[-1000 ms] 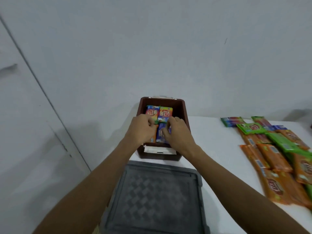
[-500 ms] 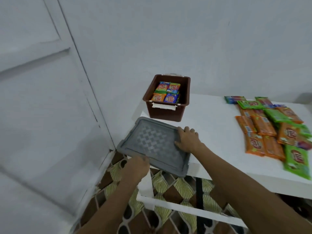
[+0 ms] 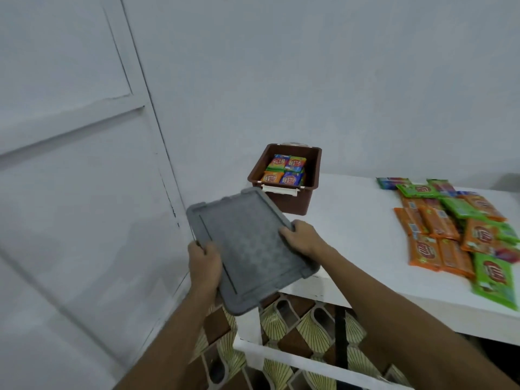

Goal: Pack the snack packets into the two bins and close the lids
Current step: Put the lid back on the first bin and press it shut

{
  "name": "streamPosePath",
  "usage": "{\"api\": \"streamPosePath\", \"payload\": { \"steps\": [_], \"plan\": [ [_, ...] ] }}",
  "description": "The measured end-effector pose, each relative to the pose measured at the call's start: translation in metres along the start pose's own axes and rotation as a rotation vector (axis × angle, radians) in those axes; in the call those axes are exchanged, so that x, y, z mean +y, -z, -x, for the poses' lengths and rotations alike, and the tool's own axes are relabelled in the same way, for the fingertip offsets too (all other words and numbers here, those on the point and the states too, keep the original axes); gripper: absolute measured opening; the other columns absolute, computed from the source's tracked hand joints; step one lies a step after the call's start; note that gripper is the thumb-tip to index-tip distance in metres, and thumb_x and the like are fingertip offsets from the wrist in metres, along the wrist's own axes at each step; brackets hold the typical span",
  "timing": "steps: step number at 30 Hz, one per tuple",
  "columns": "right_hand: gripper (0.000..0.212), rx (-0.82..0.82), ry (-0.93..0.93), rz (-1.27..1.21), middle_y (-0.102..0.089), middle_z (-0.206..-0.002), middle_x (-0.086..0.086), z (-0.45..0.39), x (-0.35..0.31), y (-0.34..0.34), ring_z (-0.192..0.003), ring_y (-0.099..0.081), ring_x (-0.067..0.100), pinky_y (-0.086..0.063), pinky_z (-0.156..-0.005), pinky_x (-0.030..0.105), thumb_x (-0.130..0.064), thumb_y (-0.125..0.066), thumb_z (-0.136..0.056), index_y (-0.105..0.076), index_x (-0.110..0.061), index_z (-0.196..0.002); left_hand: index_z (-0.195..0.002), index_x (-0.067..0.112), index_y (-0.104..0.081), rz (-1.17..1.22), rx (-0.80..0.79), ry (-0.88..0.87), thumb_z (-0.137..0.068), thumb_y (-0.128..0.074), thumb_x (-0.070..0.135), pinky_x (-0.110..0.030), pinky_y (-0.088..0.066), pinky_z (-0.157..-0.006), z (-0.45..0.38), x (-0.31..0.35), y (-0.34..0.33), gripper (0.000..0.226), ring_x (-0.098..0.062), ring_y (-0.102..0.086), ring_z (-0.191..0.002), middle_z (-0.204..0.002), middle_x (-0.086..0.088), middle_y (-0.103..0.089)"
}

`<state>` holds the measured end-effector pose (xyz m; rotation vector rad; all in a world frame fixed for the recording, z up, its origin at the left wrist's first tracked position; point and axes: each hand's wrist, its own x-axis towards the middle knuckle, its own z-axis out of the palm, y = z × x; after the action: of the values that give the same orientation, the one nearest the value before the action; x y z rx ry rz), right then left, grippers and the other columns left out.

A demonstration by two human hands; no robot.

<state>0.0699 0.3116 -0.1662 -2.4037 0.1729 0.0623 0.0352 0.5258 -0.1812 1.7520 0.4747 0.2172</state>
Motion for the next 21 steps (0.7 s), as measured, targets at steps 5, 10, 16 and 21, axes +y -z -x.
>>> {"api": "streamPosePath", "payload": {
  "steps": [5, 10, 16, 21],
  "plan": [
    [0.039, 0.197, 0.175, -0.154, -0.059, -0.122, 0.017, -0.01, -0.064, 0.052, -0.11, -0.057, 0.031, -0.039, -0.085, 0.027, -0.031, -0.039, -0.101, -0.052, 0.0, -0.121, -0.11, 0.002, -0.059, -0.031, 0.12, -0.253, -0.095, -0.041, 0.026, -0.032, -0.041, -0.074, -0.041, 0.087, 0.021, 0.034, -0.025, -0.055, -0.091, -0.099, -0.011, -0.059],
    [0.04, 0.207, 0.071, -0.072, -0.063, -0.116, 0.015, -0.048, -0.067, 0.112, -0.101, -0.06, 0.027, -0.041, -0.077, 0.027, -0.027, -0.04, -0.099, -0.059, 0.001, -0.119, -0.091, 0.005, -0.063, -0.148, -0.135, -0.304, -0.086, -0.046, 0.028, -0.031, -0.046, -0.067, -0.1, 0.161, -0.032, 0.029, -0.028, -0.061, -0.09, -0.087, -0.011, -0.06],
    [0.037, 0.298, -0.105, 0.036, -0.058, -0.126, 0.02, -0.098, -0.043, 0.127, -0.115, -0.055, 0.035, -0.04, -0.083, 0.028, -0.022, -0.039, -0.1, -0.053, 0.003, -0.124, -0.118, -0.007, -0.055, -0.48, -0.295, -0.384, -0.089, -0.05, 0.009, -0.037, -0.048, -0.079, -0.156, 0.188, -0.12, 0.033, -0.04, -0.057, -0.108, -0.12, -0.026, -0.058],
    [0.035, 0.279, -0.221, 0.072, -0.059, -0.123, 0.022, -0.144, -0.027, 0.119, -0.11, -0.058, 0.035, -0.041, -0.076, 0.029, -0.019, -0.038, -0.099, -0.054, 0.006, -0.119, -0.113, -0.01, -0.056, -0.629, -0.419, -0.409, -0.088, -0.049, 0.005, -0.04, -0.05, -0.085, -0.203, 0.187, -0.17, 0.03, -0.041, -0.058, -0.106, -0.117, -0.028, -0.058]
  ]
}}
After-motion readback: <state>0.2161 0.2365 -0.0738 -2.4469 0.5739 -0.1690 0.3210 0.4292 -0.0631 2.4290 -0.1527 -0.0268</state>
